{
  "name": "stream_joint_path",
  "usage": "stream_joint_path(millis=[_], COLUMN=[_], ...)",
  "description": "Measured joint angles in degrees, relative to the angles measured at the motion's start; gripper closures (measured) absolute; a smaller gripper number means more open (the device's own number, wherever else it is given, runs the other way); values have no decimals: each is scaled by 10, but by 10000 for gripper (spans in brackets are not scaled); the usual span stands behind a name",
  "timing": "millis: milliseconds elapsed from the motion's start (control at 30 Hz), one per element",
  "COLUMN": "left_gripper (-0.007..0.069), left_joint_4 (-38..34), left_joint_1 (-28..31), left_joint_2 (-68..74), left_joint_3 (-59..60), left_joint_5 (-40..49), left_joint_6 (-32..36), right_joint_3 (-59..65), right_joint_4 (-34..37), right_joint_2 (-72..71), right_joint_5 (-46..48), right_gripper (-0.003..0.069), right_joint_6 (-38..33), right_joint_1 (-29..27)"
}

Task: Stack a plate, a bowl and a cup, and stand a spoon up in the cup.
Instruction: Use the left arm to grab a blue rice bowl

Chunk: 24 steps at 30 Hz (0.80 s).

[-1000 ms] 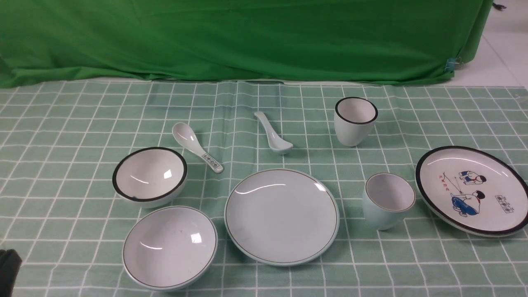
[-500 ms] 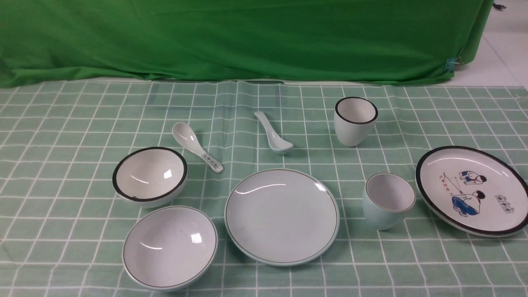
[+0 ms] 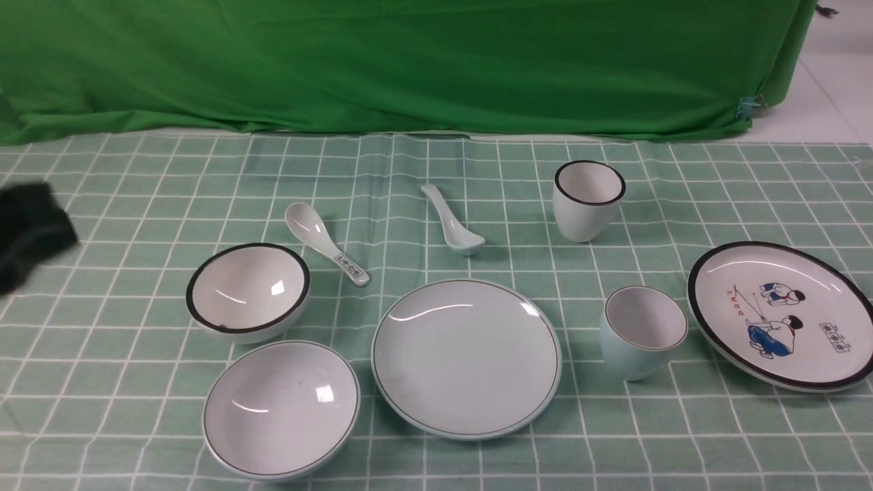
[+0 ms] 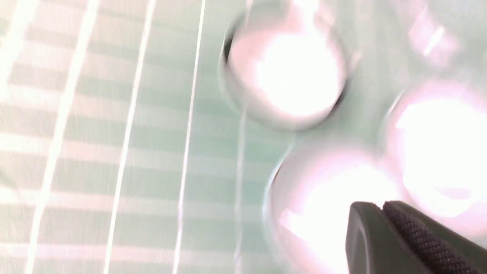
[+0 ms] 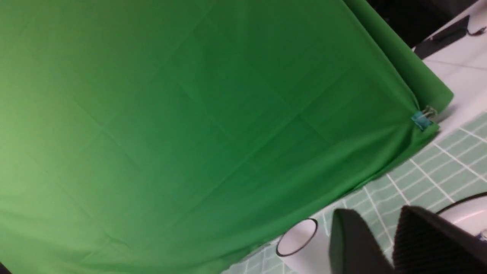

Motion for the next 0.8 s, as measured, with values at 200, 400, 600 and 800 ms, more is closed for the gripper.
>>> stream_joint_path(millis=[200, 400, 600, 800], left_gripper=[620, 624, 519, 193], left_joint_4=[8, 59, 144, 152], left_joint_1=[-14, -101, -130, -130], left_joint_2=[120, 157, 204, 280], left_joint_3=[0, 0, 0, -1], left_joint_5=[12, -59, -130, -139], left_joint_6=[31, 27, -32, -34], right_joint_3=[-181, -413, -507, -508], right_joint_4=[-17, -18, -18, -5], right_joint_2=[97, 343, 514, 550], right_joint_5=[236, 558, 662, 619], right_gripper=[629, 636, 637, 637], right_joint_6=[-137, -304, -364, -363], right_joint_1=[31, 123, 190, 201])
